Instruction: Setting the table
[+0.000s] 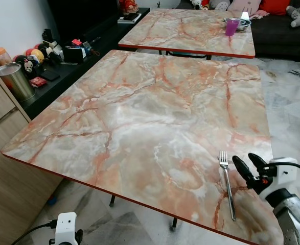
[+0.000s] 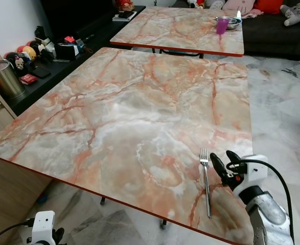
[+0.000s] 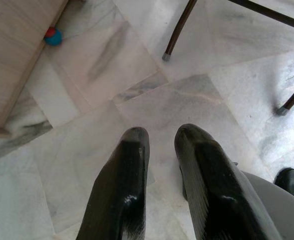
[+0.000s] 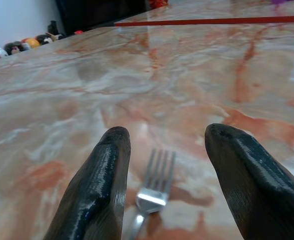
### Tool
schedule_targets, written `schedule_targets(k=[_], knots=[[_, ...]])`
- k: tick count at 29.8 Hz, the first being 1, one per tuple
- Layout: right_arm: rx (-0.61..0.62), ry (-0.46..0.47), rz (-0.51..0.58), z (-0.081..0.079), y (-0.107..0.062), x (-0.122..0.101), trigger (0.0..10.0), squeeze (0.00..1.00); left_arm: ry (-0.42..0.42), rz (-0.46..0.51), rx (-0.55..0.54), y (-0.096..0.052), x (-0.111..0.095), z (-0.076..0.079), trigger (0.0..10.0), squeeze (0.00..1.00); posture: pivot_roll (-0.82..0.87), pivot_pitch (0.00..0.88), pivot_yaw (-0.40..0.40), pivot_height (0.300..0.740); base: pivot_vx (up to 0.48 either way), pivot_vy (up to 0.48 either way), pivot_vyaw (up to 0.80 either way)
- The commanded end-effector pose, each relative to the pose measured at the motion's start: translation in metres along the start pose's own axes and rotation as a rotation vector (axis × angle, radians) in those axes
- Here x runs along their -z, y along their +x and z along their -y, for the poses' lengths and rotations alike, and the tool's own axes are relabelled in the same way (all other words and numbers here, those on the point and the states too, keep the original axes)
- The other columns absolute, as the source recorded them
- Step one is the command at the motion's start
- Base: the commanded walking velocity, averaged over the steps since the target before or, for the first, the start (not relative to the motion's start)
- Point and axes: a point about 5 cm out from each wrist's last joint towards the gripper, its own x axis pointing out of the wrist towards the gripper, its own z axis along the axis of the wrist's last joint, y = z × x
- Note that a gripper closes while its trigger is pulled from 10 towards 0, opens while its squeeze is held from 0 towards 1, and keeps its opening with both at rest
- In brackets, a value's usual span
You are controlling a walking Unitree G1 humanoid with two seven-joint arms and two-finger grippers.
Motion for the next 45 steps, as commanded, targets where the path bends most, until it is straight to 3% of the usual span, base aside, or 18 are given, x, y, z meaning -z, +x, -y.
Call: schedule_targets(k=[1, 5, 20, 35, 45], knots=[[-0.031, -0.009, 0.014, -0.007, 0.006, -0.005, 10.0, 0.00, 0.005, -0.017, -0.003, -0.001, 0.002, -0.003, 10.0, 0.00, 0.03, 0.051, 0.029, 0.740, 0.000, 0.000, 0.00], [-0.059, -0.013, -0.006, -0.014, 0.012, -0.003, 10.0, 0.00, 0.002, -0.016, -0.003, -0.001, 0.002, -0.003, 10.0, 0.00, 0.03, 0.050, 0.024, 0.740, 0.000, 0.000, 0.00], [-0.005, 0.009, -0.130, -0.005, 0.014, 0.023, 10.0, 0.00, -0.003, -0.018, -0.005, -0.001, 0.003, -0.002, 10.0, 0.00, 0.03, 0.052, 0.022, 0.740, 0.000, 0.000, 0.00], [-0.059, -0.004, -0.142, -0.021, 0.033, 0.018, 10.0, 0.00, -0.007, -0.018, -0.009, -0.001, 0.003, -0.001, 10.0, 0.00, 0.04, 0.053, 0.012, 0.740, 0.000, 0.000, 0.00], [-0.087, -0.008, -0.147, -0.031, 0.034, 0.019, 10.0, 0.00, -0.011, -0.016, -0.008, -0.001, 0.003, -0.001, 10.0, 0.00, 0.04, 0.051, 0.011, 0.740, 0.000, 0.000, 0.00]])
